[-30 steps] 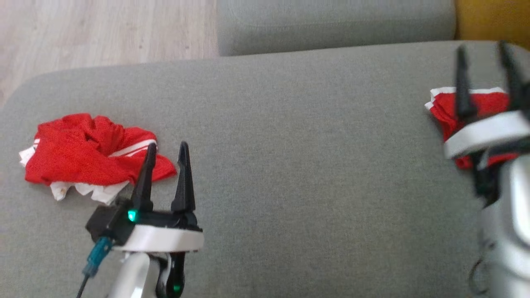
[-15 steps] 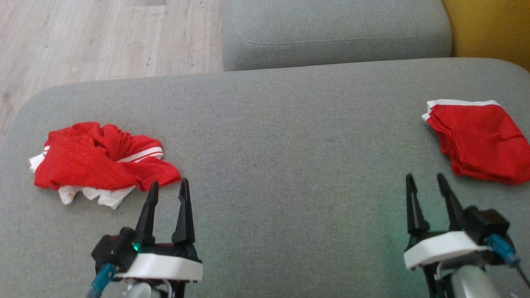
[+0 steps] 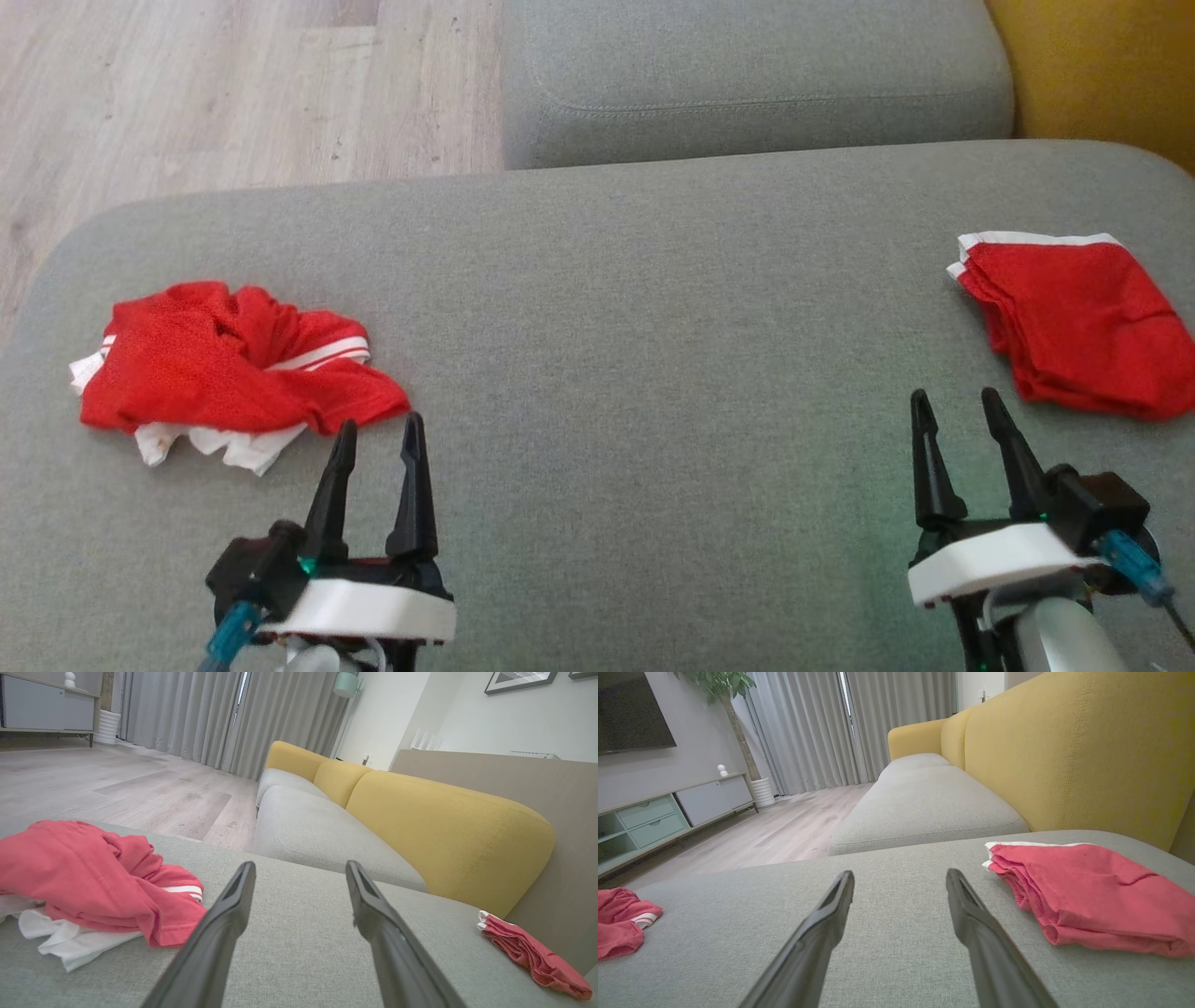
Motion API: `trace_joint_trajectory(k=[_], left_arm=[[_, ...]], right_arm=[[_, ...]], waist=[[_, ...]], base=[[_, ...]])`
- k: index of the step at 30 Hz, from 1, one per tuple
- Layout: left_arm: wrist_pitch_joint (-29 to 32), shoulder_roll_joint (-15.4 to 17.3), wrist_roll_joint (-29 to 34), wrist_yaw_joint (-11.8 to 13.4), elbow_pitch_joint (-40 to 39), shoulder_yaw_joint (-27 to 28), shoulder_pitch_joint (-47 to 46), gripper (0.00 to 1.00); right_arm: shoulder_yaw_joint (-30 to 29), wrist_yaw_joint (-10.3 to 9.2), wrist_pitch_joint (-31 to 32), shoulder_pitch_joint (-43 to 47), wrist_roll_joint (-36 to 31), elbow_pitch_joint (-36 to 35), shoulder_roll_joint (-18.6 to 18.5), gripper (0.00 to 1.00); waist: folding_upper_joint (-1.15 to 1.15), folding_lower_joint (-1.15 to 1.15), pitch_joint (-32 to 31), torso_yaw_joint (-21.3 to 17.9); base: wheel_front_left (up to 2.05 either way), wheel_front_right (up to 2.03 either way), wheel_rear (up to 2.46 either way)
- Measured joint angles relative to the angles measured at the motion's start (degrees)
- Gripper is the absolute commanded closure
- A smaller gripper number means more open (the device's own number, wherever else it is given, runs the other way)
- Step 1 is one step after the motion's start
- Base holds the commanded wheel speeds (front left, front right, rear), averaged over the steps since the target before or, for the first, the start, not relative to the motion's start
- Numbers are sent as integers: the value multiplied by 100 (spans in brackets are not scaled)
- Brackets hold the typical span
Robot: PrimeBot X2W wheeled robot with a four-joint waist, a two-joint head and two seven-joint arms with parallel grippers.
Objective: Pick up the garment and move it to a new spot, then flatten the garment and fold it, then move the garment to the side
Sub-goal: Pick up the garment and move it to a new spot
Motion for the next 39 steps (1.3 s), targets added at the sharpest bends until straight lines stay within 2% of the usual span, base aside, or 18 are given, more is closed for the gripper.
trace_joint_trajectory(k=[13, 18, 28, 39], left_arm=[[0, 0, 0, 38, -22, -3, 4, 0], [0, 0, 0, 41, -32, 1, 3, 0], [0, 1, 36, 93, -30, 167, 19, 0], [0, 10, 159, 96, -16, 410, 240, 0]], right_arm=[[4, 0, 0, 4, 15, -75, 0, 0], [116, 0, -1, 79, 63, -134, -1, 0], [499, 1, -1, 113, 232, -166, 2, 0], [1032, 0, -2, 318, 464, -130, 2, 0]], waist=[[0, 0, -2, 15], [0, 0, -15, 145], [0, 0, -110, 682], [0, 0, -249, 1498]], base=[[0, 0, 0], [0, 0, 0], [0, 0, 0], [0, 0, 0]])
